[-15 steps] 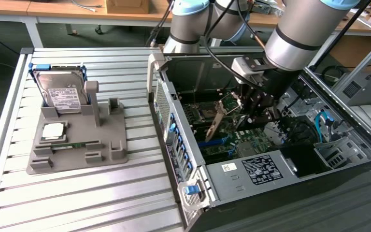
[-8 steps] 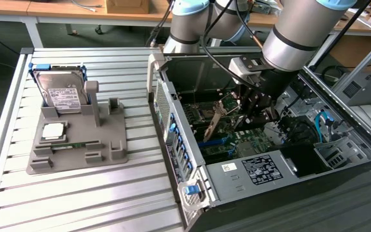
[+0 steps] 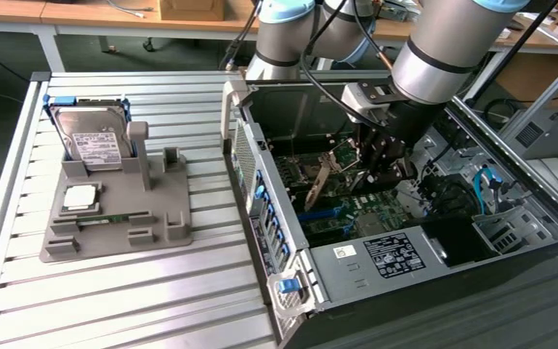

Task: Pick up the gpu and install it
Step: 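Insert the gpu into the slot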

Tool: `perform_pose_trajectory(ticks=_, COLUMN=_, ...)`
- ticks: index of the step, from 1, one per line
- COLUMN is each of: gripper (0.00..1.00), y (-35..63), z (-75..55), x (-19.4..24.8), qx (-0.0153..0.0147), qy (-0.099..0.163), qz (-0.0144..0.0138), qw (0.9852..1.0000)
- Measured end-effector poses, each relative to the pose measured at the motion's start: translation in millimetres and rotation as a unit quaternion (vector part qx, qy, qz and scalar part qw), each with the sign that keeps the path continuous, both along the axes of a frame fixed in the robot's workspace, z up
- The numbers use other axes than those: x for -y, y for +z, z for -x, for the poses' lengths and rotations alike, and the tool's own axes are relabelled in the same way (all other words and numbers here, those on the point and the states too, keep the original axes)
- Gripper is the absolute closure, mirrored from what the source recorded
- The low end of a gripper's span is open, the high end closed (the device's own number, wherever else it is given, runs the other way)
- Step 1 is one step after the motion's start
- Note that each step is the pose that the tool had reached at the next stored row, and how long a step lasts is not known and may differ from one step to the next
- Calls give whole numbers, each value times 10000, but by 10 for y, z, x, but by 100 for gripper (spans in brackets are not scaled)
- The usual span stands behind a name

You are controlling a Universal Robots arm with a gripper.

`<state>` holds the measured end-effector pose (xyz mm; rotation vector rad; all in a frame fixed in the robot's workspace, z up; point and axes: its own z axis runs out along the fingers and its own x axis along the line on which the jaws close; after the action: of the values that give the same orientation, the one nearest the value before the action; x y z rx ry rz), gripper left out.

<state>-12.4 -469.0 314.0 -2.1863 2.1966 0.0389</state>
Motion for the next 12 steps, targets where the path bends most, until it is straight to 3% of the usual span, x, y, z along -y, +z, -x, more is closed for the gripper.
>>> perform_pose_trajectory(ticks=5, gripper=73, y=-1, z=0, x=-59, qx=0, qy=0, qz=0, qw=10000)
perform_pose_trajectory(ticks=12, gripper=73, y=-2, z=7, x=-72, qx=0, qy=0, qz=0, qw=10000)
